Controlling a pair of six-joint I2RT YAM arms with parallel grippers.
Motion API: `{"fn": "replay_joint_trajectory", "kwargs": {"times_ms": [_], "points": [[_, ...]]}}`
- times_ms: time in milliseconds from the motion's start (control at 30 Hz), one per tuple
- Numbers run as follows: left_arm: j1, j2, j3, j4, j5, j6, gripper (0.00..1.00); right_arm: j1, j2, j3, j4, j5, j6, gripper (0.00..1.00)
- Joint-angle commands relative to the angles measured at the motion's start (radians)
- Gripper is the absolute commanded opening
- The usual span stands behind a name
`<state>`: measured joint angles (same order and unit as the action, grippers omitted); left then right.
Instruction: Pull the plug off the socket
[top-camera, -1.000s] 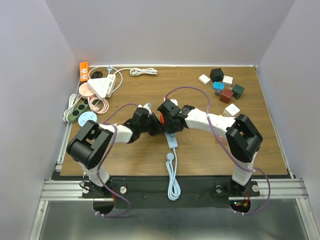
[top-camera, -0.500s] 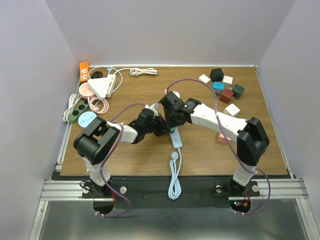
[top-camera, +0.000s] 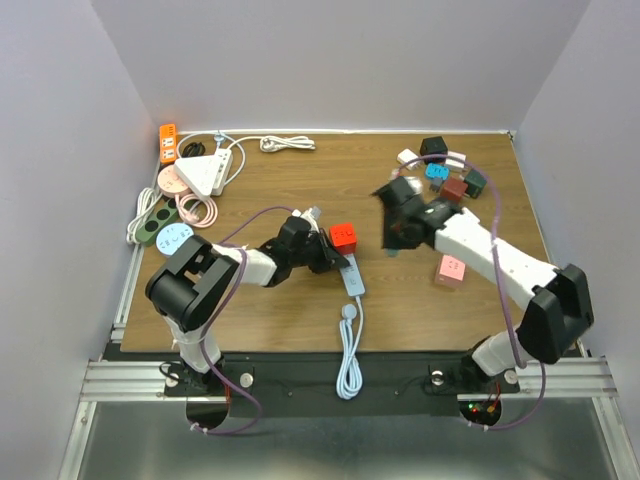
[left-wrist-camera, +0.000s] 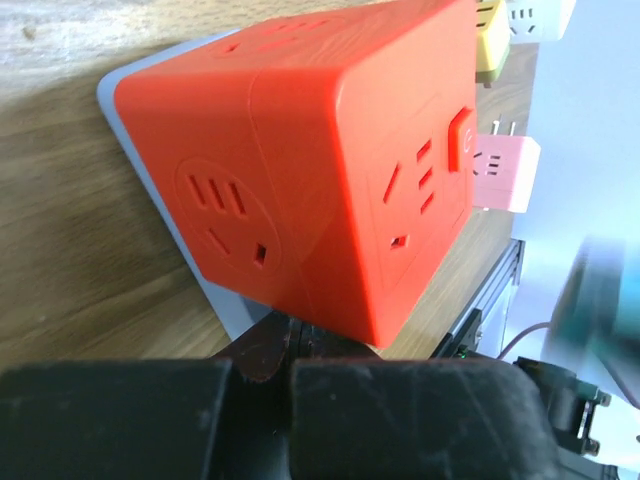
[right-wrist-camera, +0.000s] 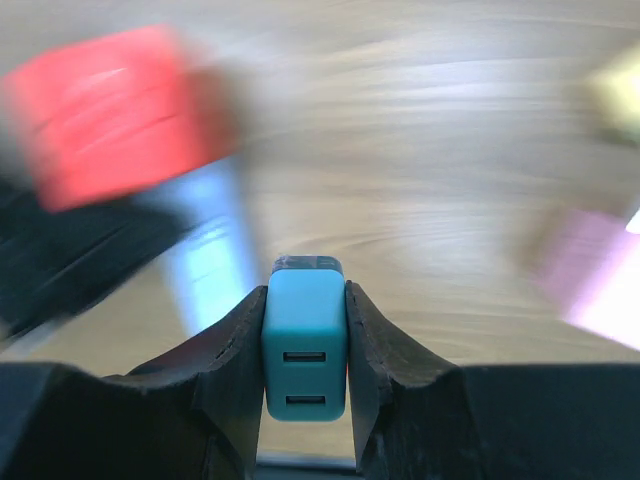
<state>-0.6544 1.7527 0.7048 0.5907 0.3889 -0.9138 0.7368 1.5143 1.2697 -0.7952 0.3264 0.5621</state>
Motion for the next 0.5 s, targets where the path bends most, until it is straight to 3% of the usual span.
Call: {"fn": "replay_joint_trajectory", "kwargs": {"times_ms": [0,33,233,467], "points": [[-0.008,0.005,-0.025,-0.288,-0.081,0.082,0.00,-0.265,-0.074,-0.058,0.004,0.071,-0.045,0.00],[-0.010,-0.014,-0.021,-0.293,-0.081,0.081,0.00,-0.352,-0.060,-0.059,0.019,0.060,-0.077,0.00],[-0.019,-0.073,0.001,-0.316,-0.073,0.075,0.00,-0.529,0.128,-0.015,0.076,0.057,-0.125,0.00],[-0.036,-0.101,0.051,-0.347,-0.079,0.062,0.00,-0.571,0.305,0.059,0.088,0.056,-0.122,0.00]]}}
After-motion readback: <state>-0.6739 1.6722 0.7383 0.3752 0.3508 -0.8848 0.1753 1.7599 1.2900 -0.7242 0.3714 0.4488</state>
